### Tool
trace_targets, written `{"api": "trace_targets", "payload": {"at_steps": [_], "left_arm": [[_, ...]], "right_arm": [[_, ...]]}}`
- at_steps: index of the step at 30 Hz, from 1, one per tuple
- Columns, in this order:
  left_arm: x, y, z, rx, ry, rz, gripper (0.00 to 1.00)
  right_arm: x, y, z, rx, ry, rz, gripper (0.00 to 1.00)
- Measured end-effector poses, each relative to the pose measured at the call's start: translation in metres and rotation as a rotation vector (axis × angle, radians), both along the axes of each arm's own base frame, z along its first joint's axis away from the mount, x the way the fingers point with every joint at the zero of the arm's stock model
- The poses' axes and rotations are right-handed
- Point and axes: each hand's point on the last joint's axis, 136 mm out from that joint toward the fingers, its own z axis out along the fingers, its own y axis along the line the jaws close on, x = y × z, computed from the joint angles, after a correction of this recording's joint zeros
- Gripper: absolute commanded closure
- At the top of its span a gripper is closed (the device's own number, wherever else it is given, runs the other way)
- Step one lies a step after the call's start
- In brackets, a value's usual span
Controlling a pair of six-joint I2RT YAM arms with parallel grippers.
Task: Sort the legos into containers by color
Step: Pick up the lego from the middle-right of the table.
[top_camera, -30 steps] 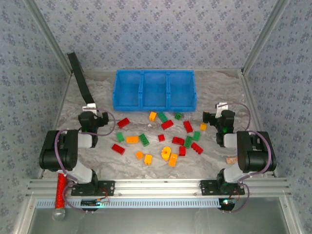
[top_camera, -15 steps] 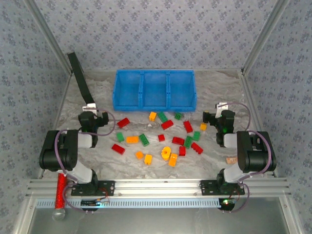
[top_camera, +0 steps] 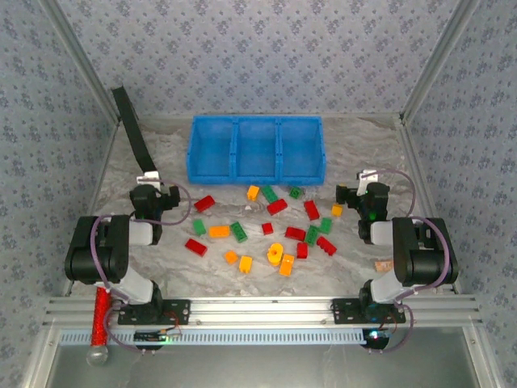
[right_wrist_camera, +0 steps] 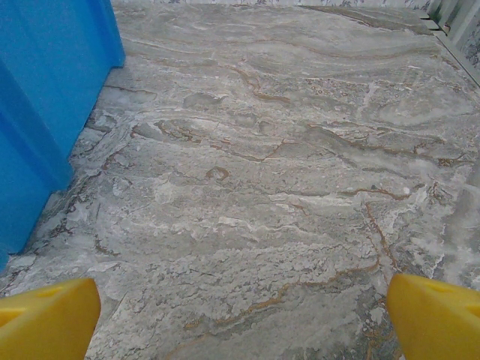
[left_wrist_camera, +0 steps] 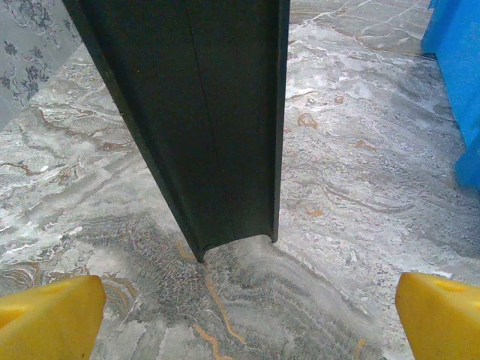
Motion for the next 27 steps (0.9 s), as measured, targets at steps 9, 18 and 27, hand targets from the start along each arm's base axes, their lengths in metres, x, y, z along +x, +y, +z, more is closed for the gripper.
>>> {"api": "trace_targets", "payload": {"at_steps": [9,18,27], "left_arm": [[0.000,0.000,0.000,0.000,0.000,0.000,0.01],[0.008,0.001,0.065,-0.048,-0.028,0.031,0.01],[-0.007,-0.073,0.203,-0.127,-0.134,-0.141,0.01]], "right_arm": [[-0.002,-0.002,0.002,0.002,0.025,-0.014,0.00],[0.005,-0.015,0.124,0.176,0.021,-0.189,0.00],[-0.046,0.026,0.054,0.403,0.413,-0.192,0.04]]}}
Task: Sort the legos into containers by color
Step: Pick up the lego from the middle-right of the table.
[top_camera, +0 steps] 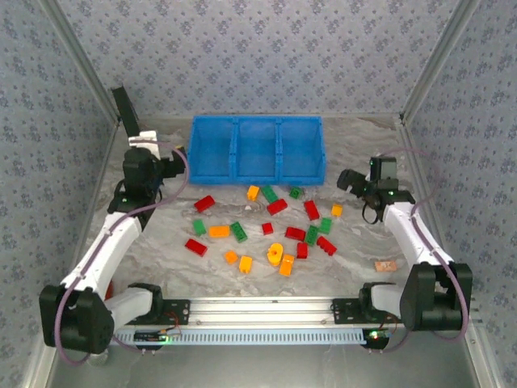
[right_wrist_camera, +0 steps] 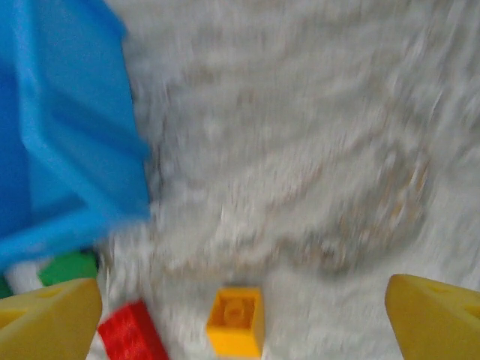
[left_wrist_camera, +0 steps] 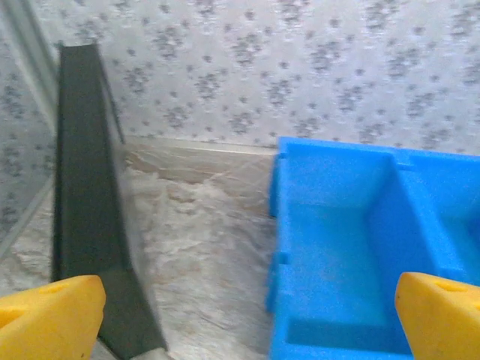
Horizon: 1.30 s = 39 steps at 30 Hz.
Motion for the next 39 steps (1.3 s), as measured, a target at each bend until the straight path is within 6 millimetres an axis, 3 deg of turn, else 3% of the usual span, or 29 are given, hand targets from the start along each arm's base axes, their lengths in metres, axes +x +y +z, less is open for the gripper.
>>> {"api": "trace_targets", "payload": {"at_steps": [4,10,20,30,39], "left_arm": [[-0.017,-0.013,0.009,-0.018,0.060,-0.065,0.01],[-0.050,-0.031,-0.004,-0.021,0.164,-0.161,0.01],[-0.084,-0.040,-0.024,-0.017,0.287,-0.228,0.01],[-0.094,-0.041,-0.042,-0.006,0.363,-0.238,0.01],[-0.088,-0.041,-0.074,0.020,0.469,-0.224,0.01]], "right_arm": [[-0.015,0.018,-0.028,0.053,0.113,0.035,0.14],[-0.022,0.035,-0.059,0.043,0.222,0.079,0.22],[-0.028,0.040,-0.104,-0.039,0.370,0.101,0.44],[-0.024,0.036,-0.112,-0.127,0.436,0.101,0.60],[-0.025,0.037,-0.111,-0.164,0.462,0.130,0.71]]}}
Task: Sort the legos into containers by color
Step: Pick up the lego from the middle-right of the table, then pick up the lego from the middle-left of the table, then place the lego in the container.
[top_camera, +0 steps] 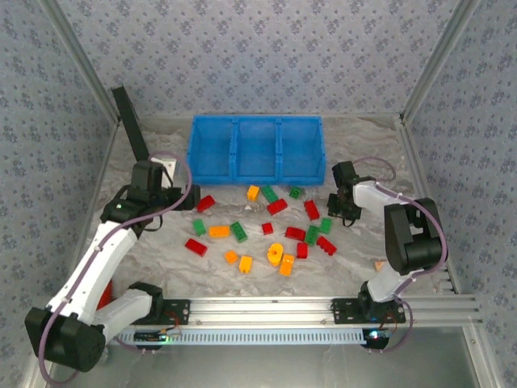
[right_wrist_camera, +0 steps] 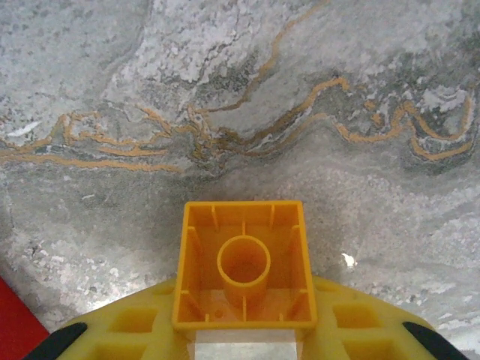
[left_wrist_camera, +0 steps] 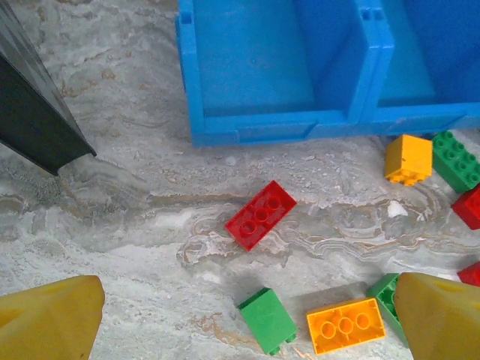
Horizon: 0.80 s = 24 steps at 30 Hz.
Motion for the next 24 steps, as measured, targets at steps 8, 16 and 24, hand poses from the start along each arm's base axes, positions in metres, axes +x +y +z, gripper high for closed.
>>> {"api": "trace_targets", "payload": {"at_steps": [8,16,24], "left_arm": [[0.009,0.002,-0.042,0.107,0.130,-0.034,0.01],[0.019,-0.003,-0.059,0.130,0.244,-0.049,0.09],[-0.016,-0.020,-0.105,-0.016,0.433,0.082,0.14]], "right_arm": [[0.012,0.020,0.033,0.010,-0.060,0.097,0.73],[0.035,0.060,0.122,0.043,-0.243,0.217,0.73],[0.084,0.093,0.185,0.065,-0.394,0.283,0.74]]}}
